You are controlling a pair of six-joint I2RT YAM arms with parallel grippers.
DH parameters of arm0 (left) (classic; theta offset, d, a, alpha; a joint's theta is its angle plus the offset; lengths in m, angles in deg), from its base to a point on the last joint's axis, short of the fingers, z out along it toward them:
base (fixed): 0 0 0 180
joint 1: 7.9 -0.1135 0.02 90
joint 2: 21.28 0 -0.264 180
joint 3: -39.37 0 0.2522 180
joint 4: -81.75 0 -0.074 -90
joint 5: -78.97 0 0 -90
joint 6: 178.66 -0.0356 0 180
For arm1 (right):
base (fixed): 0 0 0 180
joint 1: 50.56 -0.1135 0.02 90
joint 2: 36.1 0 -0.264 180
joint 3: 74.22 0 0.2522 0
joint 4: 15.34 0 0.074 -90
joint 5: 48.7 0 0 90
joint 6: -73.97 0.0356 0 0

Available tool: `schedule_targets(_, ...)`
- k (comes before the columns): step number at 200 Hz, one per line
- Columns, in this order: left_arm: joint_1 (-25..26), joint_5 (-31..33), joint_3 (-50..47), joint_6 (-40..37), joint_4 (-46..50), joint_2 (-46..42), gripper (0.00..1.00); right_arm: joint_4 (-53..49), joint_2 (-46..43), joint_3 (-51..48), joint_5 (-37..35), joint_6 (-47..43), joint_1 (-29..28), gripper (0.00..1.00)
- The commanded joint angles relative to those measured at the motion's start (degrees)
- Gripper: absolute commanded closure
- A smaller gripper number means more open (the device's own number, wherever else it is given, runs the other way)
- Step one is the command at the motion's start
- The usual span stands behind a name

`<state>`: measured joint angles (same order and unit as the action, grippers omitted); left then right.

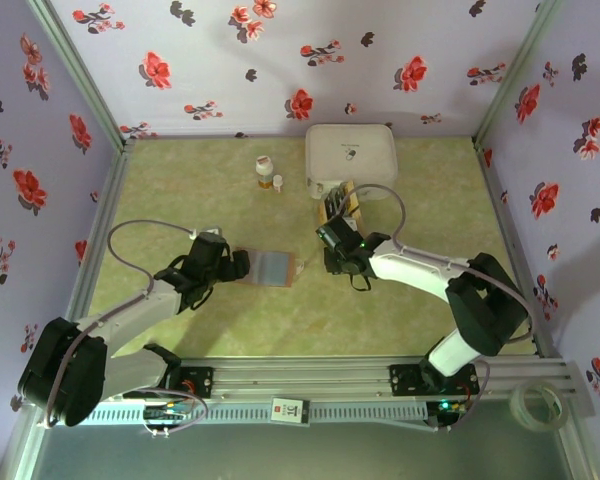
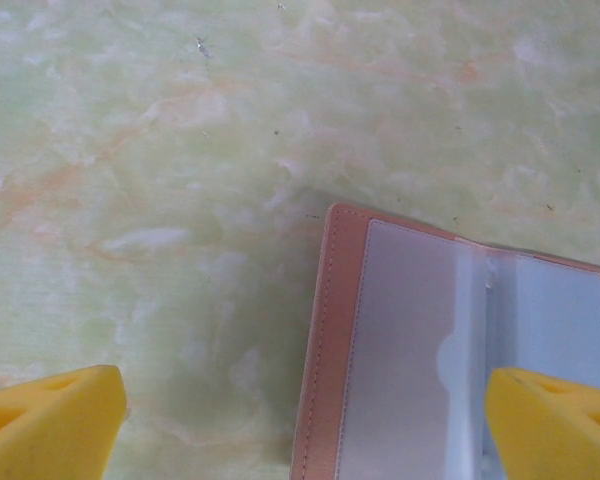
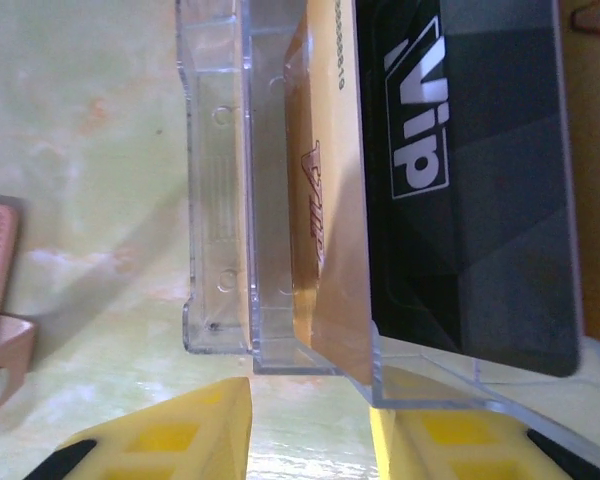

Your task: Put the credit cards into the card holder

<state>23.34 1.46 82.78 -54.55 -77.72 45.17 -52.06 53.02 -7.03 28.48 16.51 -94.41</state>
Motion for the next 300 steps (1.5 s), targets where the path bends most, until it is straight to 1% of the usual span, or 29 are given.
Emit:
schedule_targets(1,0.31,1.10,1.49,0.61,1.10,-0.80,0.06,-2.68,-5.54,2.33,2.09,-1.59,0.27,0.61)
schedule_targets(24,0.33,0.82,1.68,0.62,0.97,-0.35,0.04,-8.03,-9.49,6.06,3.01,-3.24,0.61,0.56)
schedule_targets(44,0.31,0.65,1.99,0.58,1.13,-0.03,0.00,-13.15,-9.82,11.15,1.19,-5.21,0.79,0.43)
schedule_targets(65,0.31,0.64,2.33,0.32,1.44,-0.02,0.00,-16.00,-8.46,15.47,-0.16,-7.37,0.88,0.31)
schedule_targets(90,0.31,0.61,2.95,-0.25,2.40,0.11,0.00,-17.06,-6.10,18.88,-1.95,-8.21,0.88,0.29)
schedule_targets(98,0.31,0.60,3.19,-0.36,2.73,0.27,0.00,-17.07,-5.53,19.24,-1.38,-8.84,0.89,0.28)
schedule_targets(111,0.31,0.59,3.44,-0.50,2.85,0.66,0.00,-17.07,-4.55,19.67,-0.12,-10.62,0.88,0.28)
schedule_targets(143,0.31,0.61,4.38,-0.54,3.60,1.75,0.00,-15.62,-2.15,19.65,-0.61,-10.74,0.88,0.27)
schedule_targets(173,0.35,0.59,5.15,0.13,3.95,3.03,0.00,-19.51,2.69,23.70,0.07,-11.19,0.88,0.28)
schedule_targets(195,0.31,0.61,5.96,0.70,4.63,4.63,0.00,-20.83,5.60,25.43,0.70,-11.18,0.92,0.32)
schedule_targets(235,0.37,0.62,6.15,1.38,4.69,5.86,0.00,-22.66,9.08,27.13,-2.08,-10.87,0.88,0.35)
schedule_targets(266,0.32,0.52,6.26,1.15,4.40,5.70,0.00,-23.36,11.21,27.97,-3.23,-10.39,0.70,0.42)
schedule_targets(292,0.31,0.51,6.29,0.70,4.31,5.95,0.00,-23.19,12.35,28.49,-2.87,-10.30,0.53,0.47)
schedule_targets(300,0.32,0.52,6.22,0.79,4.16,5.96,0.00,-23.39,12.85,28.83,-2.72,-10.32,0.48,0.50)
